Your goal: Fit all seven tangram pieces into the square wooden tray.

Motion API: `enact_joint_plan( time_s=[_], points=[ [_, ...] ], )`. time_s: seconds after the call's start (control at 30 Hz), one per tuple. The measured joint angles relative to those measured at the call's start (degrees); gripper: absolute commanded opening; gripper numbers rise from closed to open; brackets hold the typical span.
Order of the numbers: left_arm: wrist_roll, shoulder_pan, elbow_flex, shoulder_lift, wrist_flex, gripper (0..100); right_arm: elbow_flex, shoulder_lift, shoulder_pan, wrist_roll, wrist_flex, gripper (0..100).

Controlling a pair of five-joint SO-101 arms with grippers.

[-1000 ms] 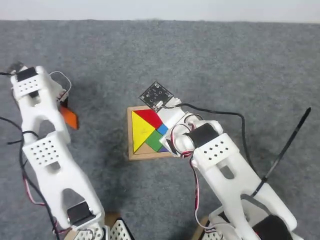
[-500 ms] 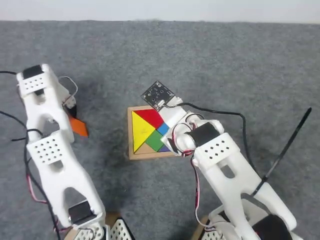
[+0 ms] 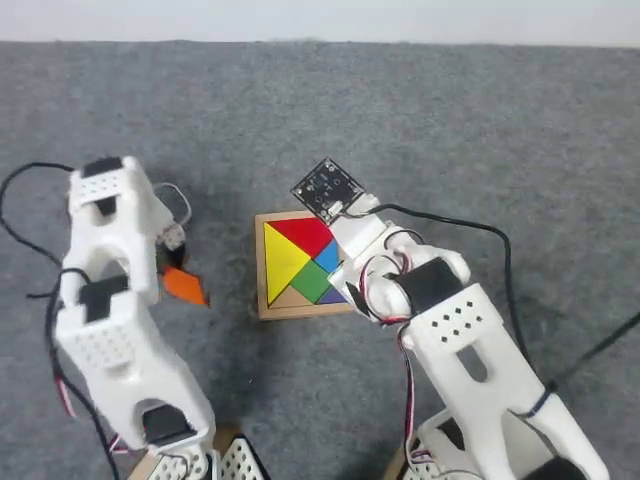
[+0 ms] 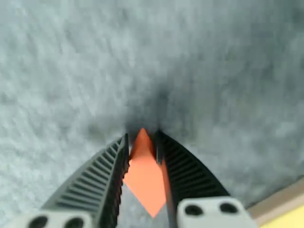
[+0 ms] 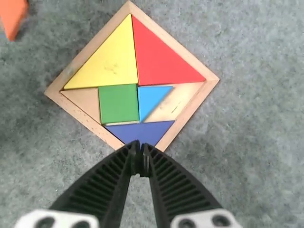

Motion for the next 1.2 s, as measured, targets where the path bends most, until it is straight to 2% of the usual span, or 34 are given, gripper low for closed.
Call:
enact_joint_plan(
  time_s=[0.2, 0.4, 0.63, 0.83, 0.9, 1.0, 1.07, 1.2],
  points=[
    [-1.93, 2.81, 16.44, -13.54, -7.82, 10, 0.0, -0.7, 0.0, 0.09, 1.41, 0.6],
    [-9.58, 7.12, 26.64, -20.57, -13.63, 10, 0.0, -0.7, 0.0, 0.09, 1.58, 0.6],
    [-14.68, 7.47, 33.41, -29.63, -14.59, 10, 0.0, -0.7, 0.0, 1.32, 1.58, 0.6],
    [-15.21, 7.47, 40.7, -44.04, -15.38, 25, 0.0, -0.7, -5.27, 3.52, 3.43, 0.7],
    [-15.21, 7.47, 42.9, -49.14, -15.38, 27, 0.0, -0.7, -6.77, 3.52, 3.43, 0.9],
    [-15.21, 7.47, 44.4, -56.0, -15.38, 28, 0.0, -0.7, -9.58, 3.52, 3.43, 6.2],
    [-15.38, 5.54, 44.4, -60.4, -15.38, 28, 0.0, -0.7, -12.31, 2.64, 3.34, 9.0],
    [-15.47, -3.52, 42.37, -67.52, -14.33, 28, -0.09, 1.23, -16.26, -3.25, -0.7, 8.3]
  ],
)
